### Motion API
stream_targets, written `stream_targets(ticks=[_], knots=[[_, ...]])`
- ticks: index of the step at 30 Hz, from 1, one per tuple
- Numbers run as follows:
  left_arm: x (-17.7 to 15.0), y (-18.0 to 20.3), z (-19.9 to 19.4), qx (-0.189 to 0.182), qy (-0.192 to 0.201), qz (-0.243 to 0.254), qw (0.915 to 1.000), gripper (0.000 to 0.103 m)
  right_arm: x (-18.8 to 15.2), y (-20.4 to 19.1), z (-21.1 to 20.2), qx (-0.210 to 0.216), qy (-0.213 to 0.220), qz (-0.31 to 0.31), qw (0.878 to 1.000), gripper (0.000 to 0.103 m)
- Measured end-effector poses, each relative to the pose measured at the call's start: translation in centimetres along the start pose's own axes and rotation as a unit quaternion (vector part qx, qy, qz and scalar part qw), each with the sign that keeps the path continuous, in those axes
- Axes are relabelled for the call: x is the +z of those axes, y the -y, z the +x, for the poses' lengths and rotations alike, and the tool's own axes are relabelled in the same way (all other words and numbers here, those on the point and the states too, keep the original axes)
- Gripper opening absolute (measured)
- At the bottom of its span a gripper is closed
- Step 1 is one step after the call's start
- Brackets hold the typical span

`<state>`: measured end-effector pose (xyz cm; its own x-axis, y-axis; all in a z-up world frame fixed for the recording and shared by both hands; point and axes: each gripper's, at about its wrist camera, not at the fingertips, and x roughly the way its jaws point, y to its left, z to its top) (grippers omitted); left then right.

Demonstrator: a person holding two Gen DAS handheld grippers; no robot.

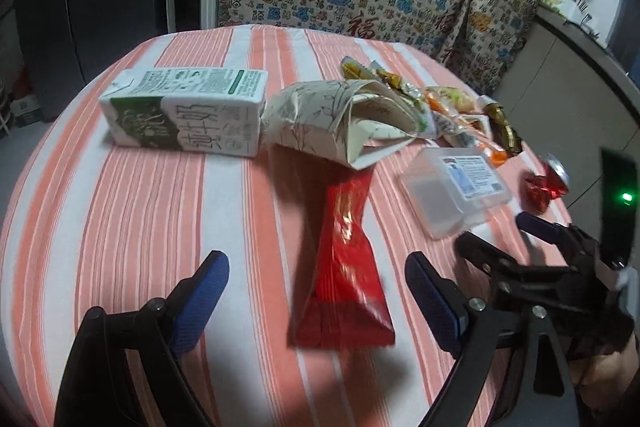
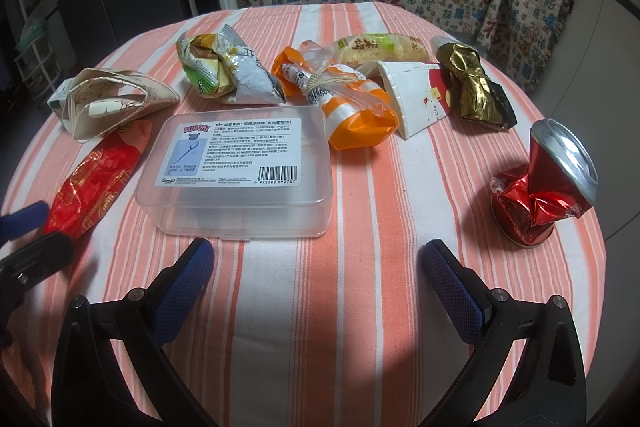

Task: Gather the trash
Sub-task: 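Grasp the red snack wrapper with the left tool while the right tool grasps the crushed red can, then carry both items over the blue wastebasket and open both tools to drop them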

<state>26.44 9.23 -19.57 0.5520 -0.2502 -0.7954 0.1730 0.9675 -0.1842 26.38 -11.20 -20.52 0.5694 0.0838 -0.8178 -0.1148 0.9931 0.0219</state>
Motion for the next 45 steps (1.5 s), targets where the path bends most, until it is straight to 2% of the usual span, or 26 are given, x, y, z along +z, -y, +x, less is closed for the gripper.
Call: stream_targets(ticks=[3,5,6,7,8,12,14,18,23,26,27,28,30,32,36,41,45], knots=[[0.6,0.9,0.7,0.005,-0.007,0.021,0.9997,0.087,-0.3,-0.2,-0.3,0.006,-0.006,-0.009,1.000,0.103],[0.6,1.7,1.1,0.008,-0.014,0.034,0.9993,0.064,-1.1,-0.1,-1.1,0.025,-0.008,-0.021,0.999,0.102],[0.3,2.2,1.1,0.023,-0.007,0.047,0.9986,0.058,-2.1,0.6,-2.0,0.031,-0.001,-0.016,0.999,0.102],[0.0,2.5,1.1,0.033,-0.005,0.056,0.9979,0.038,-3.1,1.4,-2.9,0.037,0.005,-0.009,0.999,0.102],[-0.4,3.0,0.9,0.043,0.000,0.064,0.9970,0.028,-3.9,2.1,-3.7,0.041,0.011,-0.004,0.999,0.102],[-2.6,3.9,-0.9,0.005,0.001,0.041,0.9991,0.027,-7.2,7.7,-7.5,0.029,0.061,0.045,0.997,0.102],[-4.2,4.9,-1.7,0.010,0.008,0.042,0.9991,0.027,-7.3,10.8,-8.6,0.014,0.076,0.079,0.994,0.101],[-6.0,7.5,-2.4,0.027,0.017,0.036,0.9988,0.027,-3.9,14.0,-8.8,0.029,0.076,0.147,0.986,0.096],[-6.9,8.7,-2.5,0.036,0.023,0.023,0.9988,0.027,1.1,12.5,-5.9,0.033,0.056,0.176,0.982,0.096],[-7.4,8.7,-2.8,0.038,0.023,0.023,0.9987,0.027,2.2,12.1,-3.4,0.009,0.030,0.176,0.984,0.088],[-7.4,8.6,-3.0,0.035,0.021,0.022,0.9989,0.027,2.2,12.3,-2.7,0.000,0.016,0.175,0.984,0.078],[-7.5,8.5,-3.1,0.033,0.020,0.021,0.9990,0.027,2.0,12.6,-2.1,0.002,0.001,0.176,0.984,0.064],[-7.5,8.4,-3.3,0.032,0.022,0.019,0.9991,0.027,1.2,13.3,-2.9,0.016,0.007,0.176,0.984,0.056],[-7.5,8.4,-3.6,0.023,0.023,0.015,0.9994,0.027,0.6,13.5,-4.7,0.027,0.022,0.158,0.987,0.056],[-6.8,9.8,-4.6,-0.022,0.028,0.012,0.9993,0.026,-1.1,14.1,-7.9,0.066,0.037,0.113,0.991,0.055],[-5.6,12.8,-5.1,-0.070,0.029,0.017,0.9970,0.025,-3.2,15.6,-10.7,0.100,0.046,0.099,0.989,0.055],[-4.7,15.5,-5.0,-0.085,0.026,0.027,0.9956,0.025,-3.9,16.6,-12.5,0.114,0.059,0.090,0.988,0.055]])
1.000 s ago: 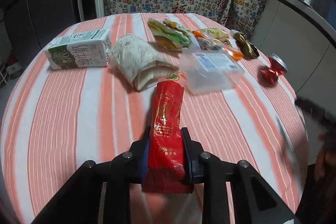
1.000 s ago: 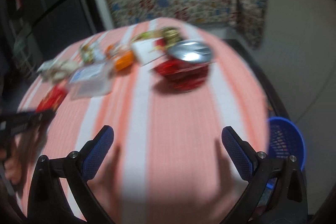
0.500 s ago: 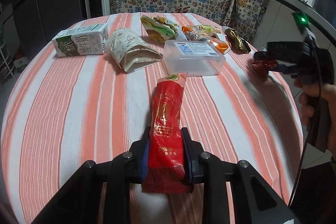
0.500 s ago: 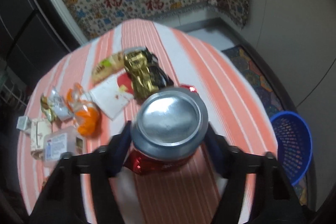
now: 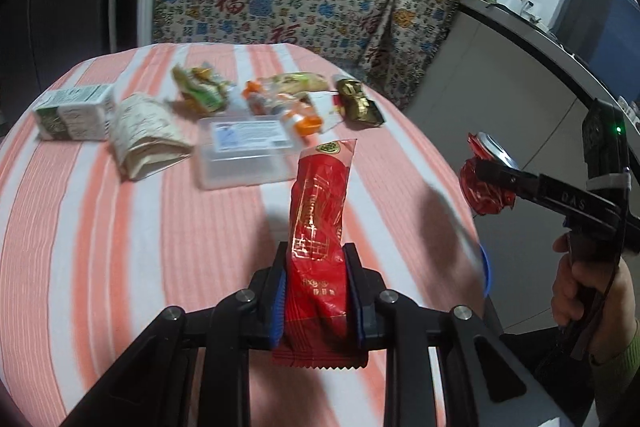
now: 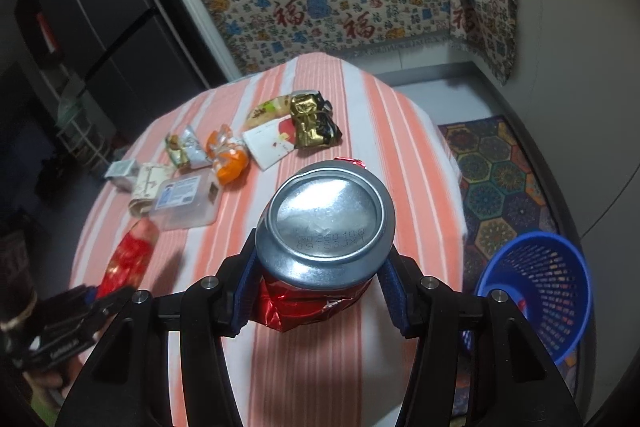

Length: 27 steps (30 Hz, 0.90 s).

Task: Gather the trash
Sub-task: 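Carry both items over the blue wastebasket and open both tools to drop them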

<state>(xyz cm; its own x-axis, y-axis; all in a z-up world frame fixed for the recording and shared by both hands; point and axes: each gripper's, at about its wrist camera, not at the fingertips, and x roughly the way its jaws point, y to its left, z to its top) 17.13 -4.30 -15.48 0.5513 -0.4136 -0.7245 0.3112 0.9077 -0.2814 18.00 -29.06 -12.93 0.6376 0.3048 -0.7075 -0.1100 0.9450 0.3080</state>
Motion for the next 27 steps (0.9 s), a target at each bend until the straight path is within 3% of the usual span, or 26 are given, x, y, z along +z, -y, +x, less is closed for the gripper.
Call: stream_targets(ticks=[5,10,18,27], knots=[[1.7,5.3,1.4,-0.027,-0.006,0.035,0.9990,0.025,0.0,3.7,-2.9,-0.011,0.016,0.015,1.000,0.055],[3.5,12.9,4.2,-0.070,-0.018,0.082,0.9940,0.025,-0.1,11.0,-6.0,-0.057,0.026,0.059,0.996,0.055],[3.1,23.8,13.0,-0.124,-0.082,0.137,0.9793,0.025,-1.6,21.3,-7.7,-0.102,0.007,0.120,0.987,0.055],[2.2,28.7,21.9,-0.138,-0.131,0.149,0.9705,0.025,-2.7,27.2,-7.0,-0.108,0.002,0.172,0.979,0.055]])
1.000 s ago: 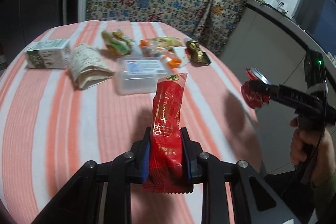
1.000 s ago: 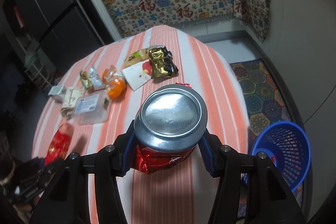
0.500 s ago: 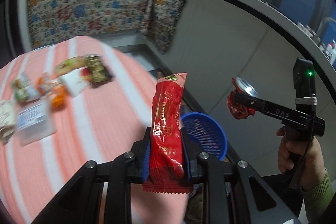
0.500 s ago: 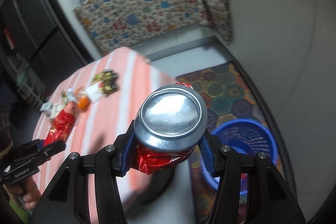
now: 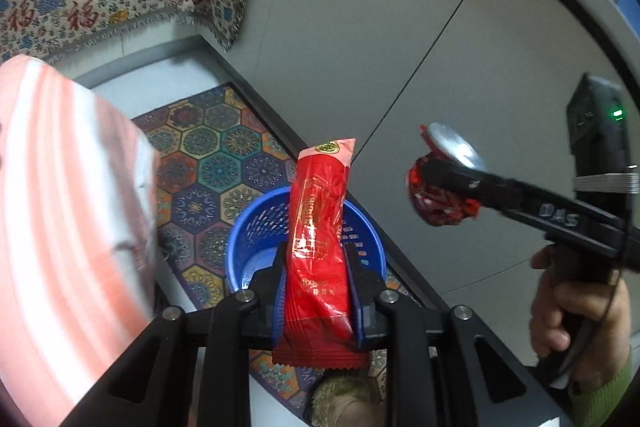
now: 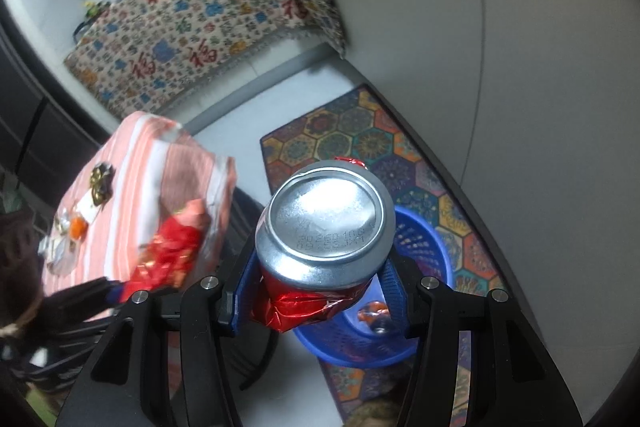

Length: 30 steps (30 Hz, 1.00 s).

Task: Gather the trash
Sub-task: 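Carry both items over the blue wastebasket and open both tools to drop them, then return to the table and grasp the white floral paper wrapper with the left tool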

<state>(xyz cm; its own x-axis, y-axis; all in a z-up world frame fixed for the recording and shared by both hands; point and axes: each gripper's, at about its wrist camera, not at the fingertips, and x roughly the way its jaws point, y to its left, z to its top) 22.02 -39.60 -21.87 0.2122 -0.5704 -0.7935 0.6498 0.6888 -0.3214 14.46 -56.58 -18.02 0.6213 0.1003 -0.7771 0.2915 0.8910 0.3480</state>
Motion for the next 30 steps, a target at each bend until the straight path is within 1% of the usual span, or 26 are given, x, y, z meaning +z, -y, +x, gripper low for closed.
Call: stream_targets(ticks=[4,5,6,7,8,9,10,12,13,16,17,18,19,21,23,24,25,26,30], knots=[[0.0,0.5,2.1,0.008,-0.008,0.018,0.9998,0.026,0.3,0.8,0.1,-0.003,0.002,0.003,1.000,0.056],[0.0,0.5,2.6,0.010,-0.009,0.023,0.9996,0.029,0.3,0.9,0.2,-0.003,0.002,0.004,1.000,0.056],[0.0,0.7,2.9,0.011,-0.008,0.027,0.9995,0.029,0.3,1.2,0.3,-0.002,0.002,0.007,1.000,0.058],[0.1,0.6,3.5,0.012,-0.004,0.028,0.9995,0.035,0.4,1.4,0.3,-0.002,0.005,0.011,1.000,0.058],[0.1,0.6,3.8,0.014,0.000,0.030,0.9995,0.046,0.5,1.4,0.4,0.001,0.006,0.015,1.000,0.061],[0.2,0.7,4.1,0.018,0.006,0.029,0.9994,0.053,0.6,1.6,0.3,0.004,0.008,0.021,1.000,0.067],[0.4,0.6,4.3,0.023,0.012,0.027,0.9993,0.060,0.7,1.7,0.1,0.004,0.014,0.024,1.000,0.067],[0.6,0.2,4.2,0.027,0.021,0.015,0.9993,0.061,0.8,1.8,-0.4,0.001,0.027,0.027,0.999,0.067],[0.6,0.1,3.9,0.024,0.023,0.010,0.9994,0.061,0.8,2.0,-0.8,-0.003,0.035,0.030,0.999,0.068],[0.3,0.0,1.7,0.019,0.051,0.007,0.9985,0.062,0.6,2.0,-1.7,-0.021,0.057,0.025,0.998,0.074],[0.0,-0.1,0.6,0.015,0.065,0.012,0.9977,0.065,0.6,1.8,-2.0,-0.026,0.063,0.021,0.997,0.077],[-0.2,-0.1,-0.2,0.015,0.071,0.017,0.9972,0.066,0.6,1.6,-2.4,-0.032,0.070,0.015,0.997,0.081],[-0.4,0.0,-0.7,0.010,0.070,0.021,0.9973,0.067,0.5,1.3,-2.8,-0.039,0.079,0.008,0.996,0.086],[-1.0,0.1,-2.2,-0.005,0.055,0.033,0.9979,0.067,0.5,0.6,-3.4,-0.050,0.096,-0.003,0.994,0.089],[-1.7,0.1,-3.7,0.007,0.050,0.031,0.9983,0.067,0.4,-0.4,-4.0,-0.058,0.114,-0.018,0.992,0.090],[-2.3,0.1,-4.7,0.020,0.049,0.032,0.9981,0.069,0.3,-1.1,-4.3,-0.062,0.122,-0.028,0.990,0.090],[-2.8,0.1,-5.4,0.030,0.049,0.034,0.9977,0.079,0.2,-1.6,-4.5,-0.064,0.128,-0.036,0.989,0.091],[-3.4,0.1,-6.2,0.040,0.055,0.036,0.9970,0.086,0.1,-2.3,-4.7,-0.065,0.134,-0.046,0.988,0.092],[-6.1,-0.7,-9.7,0.075,0.075,0.038,0.9937,0.086,-0.3,-5.3,-4.7,-0.065,0.146,-0.080,0.984,0.093]])
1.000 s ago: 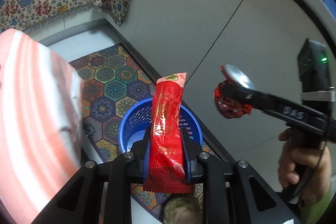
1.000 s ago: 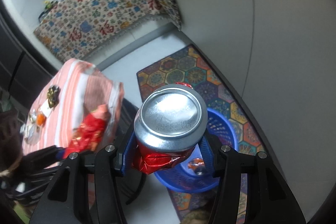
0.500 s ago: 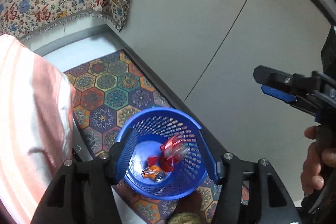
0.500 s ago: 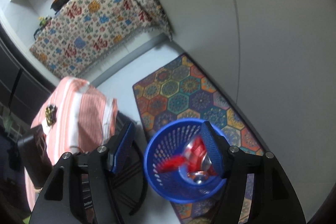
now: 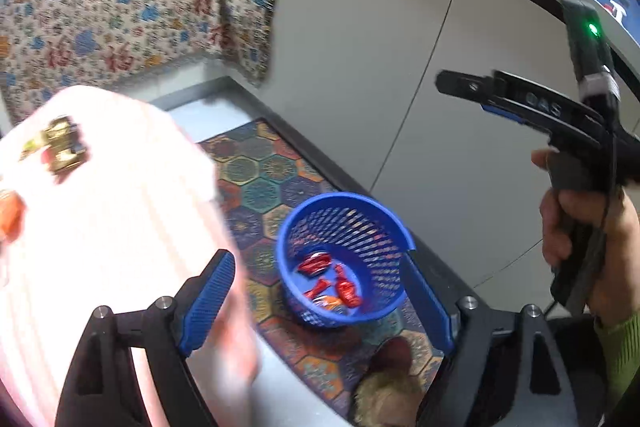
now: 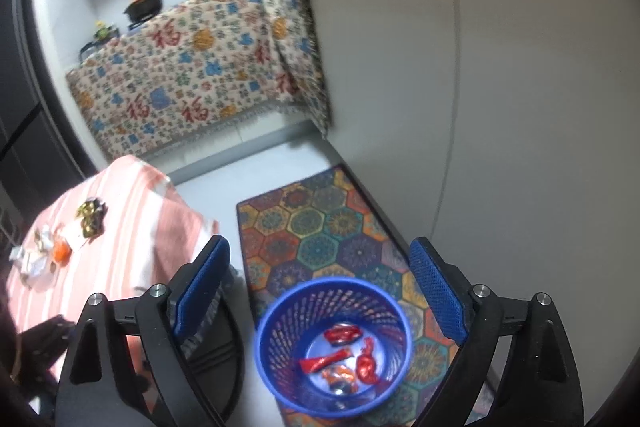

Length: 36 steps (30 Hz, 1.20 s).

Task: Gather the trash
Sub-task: 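Return to the table and grasp the white floral paper wrapper with the left tool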

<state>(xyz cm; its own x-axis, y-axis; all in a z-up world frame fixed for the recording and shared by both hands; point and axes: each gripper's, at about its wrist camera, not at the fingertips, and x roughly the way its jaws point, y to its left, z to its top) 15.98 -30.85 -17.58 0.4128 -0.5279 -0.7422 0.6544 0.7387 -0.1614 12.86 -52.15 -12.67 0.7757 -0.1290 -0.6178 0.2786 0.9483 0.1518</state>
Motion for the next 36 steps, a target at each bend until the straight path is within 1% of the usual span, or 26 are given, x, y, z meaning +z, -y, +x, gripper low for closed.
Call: stream_targets(ticks=[3,5,8,10,13,16,20,23,26,28,30,32,34,36], knots=[[-2.0,-2.0,-2.9,0.026,0.020,-0.001,0.9995,0.086,-0.1,-3.3,0.1,0.014,0.002,-0.030,0.999,0.095],[-3.5,-4.1,-4.9,0.048,0.025,-0.009,0.9985,0.086,-0.4,-6.3,0.4,0.035,-0.001,-0.056,0.998,0.096],[-5.8,-8.1,-7.5,0.087,0.026,-0.036,0.9952,0.086,-1.3,-10.6,0.9,0.063,-0.010,-0.097,0.993,0.096],[-7.4,-11.5,-9.4,0.116,0.026,-0.063,0.9909,0.086,-2.1,-14.2,1.4,0.088,-0.020,-0.126,0.988,0.096],[-9.9,-15.7,-11.9,0.165,0.026,-0.097,0.9811,0.086,-4.0,-19.0,1.8,0.128,-0.038,-0.159,0.978,0.096],[-12.2,-19.8,-13.8,0.204,0.020,-0.134,0.9696,0.086,-6.3,-23.8,2.0,0.166,-0.059,-0.188,0.966,0.096],[-14.5,-24.3,-15.6,0.244,0.016,-0.172,0.9542,0.086,-9.5,-28.9,2.2,0.199,-0.084,-0.228,0.949,0.096],[-15.5,-26.3,-16.4,0.257,0.011,-0.195,0.9465,0.086,-11.7,-32.1,2.9,0.210,-0.103,-0.268,0.935,0.096],[-15.4,-28.1,-16.7,0.254,0.012,-0.214,0.9431,0.086,-13.2,-33.7,3.5,0.204,-0.112,-0.302,0.925,0.096],[-13.8,-28.6,-16.9,0.252,0.020,-0.216,0.9432,0.086,-13.7,-34.3,3.7,0.204,-0.118,-0.307,0.922,0.096],[-12.1,-30.0,-17.8,0.250,0.043,-0.225,0.9408,0.086,-13.9,-34.2,3.7,0.206,-0.122,-0.307,0.921,0.096],[-10.2,-32.0,-18.2,0.243,0.058,-0.239,0.9383,0.086,-13.9,-34.1,3.7,0.209,-0.122,-0.304,0.922,0.096],[-8.1,-34.3,-17.5,0.237,0.055,-0.254,0.9360,0.086,-13.9,-33.9,3.6,0.211,-0.123,-0.304,0.921,0.096],[-6.7,-36.7,-15.9,0.230,0.041,-0.275,0.9326,0.086,-14.0,-34.3,3.4,0.213,-0.121,-0.308,0.919,0.096]])
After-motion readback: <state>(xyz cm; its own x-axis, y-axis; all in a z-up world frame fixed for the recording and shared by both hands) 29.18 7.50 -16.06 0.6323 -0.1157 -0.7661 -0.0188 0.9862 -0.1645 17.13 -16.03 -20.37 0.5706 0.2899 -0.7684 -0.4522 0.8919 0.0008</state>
